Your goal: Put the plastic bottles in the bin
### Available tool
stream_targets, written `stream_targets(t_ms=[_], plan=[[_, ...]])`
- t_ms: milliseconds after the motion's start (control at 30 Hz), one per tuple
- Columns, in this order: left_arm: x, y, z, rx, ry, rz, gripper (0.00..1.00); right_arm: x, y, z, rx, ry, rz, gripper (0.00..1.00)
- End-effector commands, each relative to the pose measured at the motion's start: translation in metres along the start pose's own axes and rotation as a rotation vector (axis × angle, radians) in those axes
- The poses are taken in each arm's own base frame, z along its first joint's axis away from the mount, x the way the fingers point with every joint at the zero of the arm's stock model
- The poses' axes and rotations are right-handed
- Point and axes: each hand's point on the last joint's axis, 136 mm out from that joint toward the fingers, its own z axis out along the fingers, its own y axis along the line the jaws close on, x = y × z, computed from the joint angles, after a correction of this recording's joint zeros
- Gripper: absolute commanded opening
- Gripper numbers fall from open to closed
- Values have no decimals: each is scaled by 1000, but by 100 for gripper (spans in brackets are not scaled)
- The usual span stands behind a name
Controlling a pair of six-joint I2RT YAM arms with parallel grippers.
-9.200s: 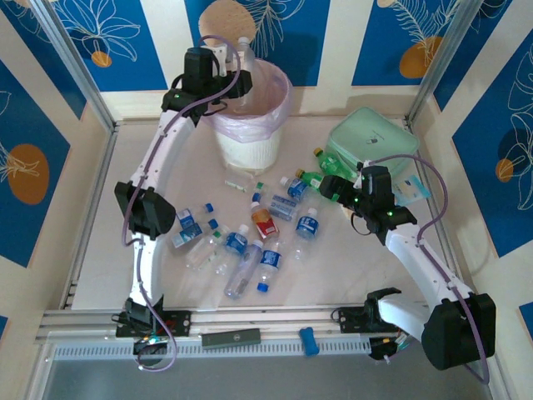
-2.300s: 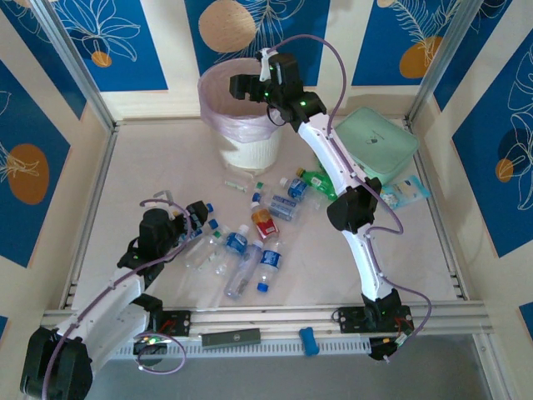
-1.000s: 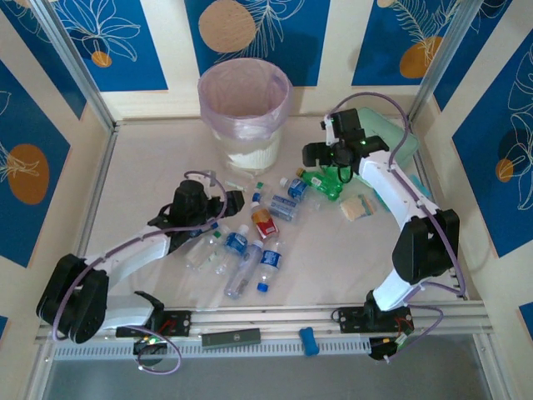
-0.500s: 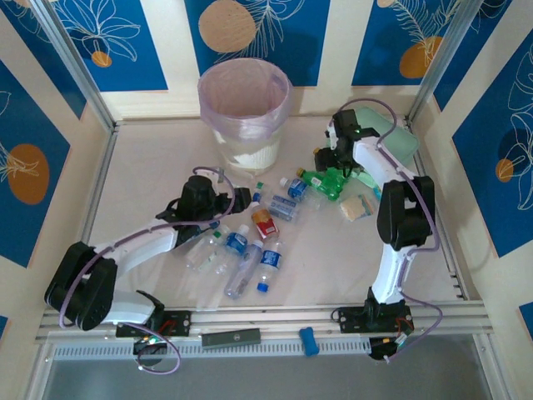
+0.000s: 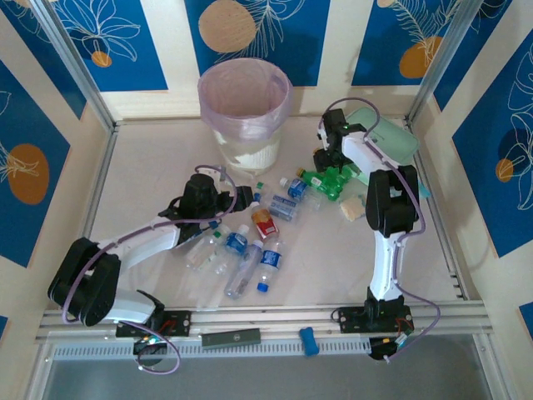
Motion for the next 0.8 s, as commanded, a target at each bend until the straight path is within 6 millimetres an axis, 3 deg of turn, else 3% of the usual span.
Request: stream_targets(t_ms=[0, 333, 767], plan=[[-11, -12, 1, 27, -32, 10, 100, 0, 3, 6, 4, 20, -46, 71], [-11, -10, 1, 19, -36, 8, 100, 6, 4, 31, 4, 64, -56, 70], [-12, -10, 3, 18, -41, 3, 100, 9, 13, 48, -18, 88, -70, 71]])
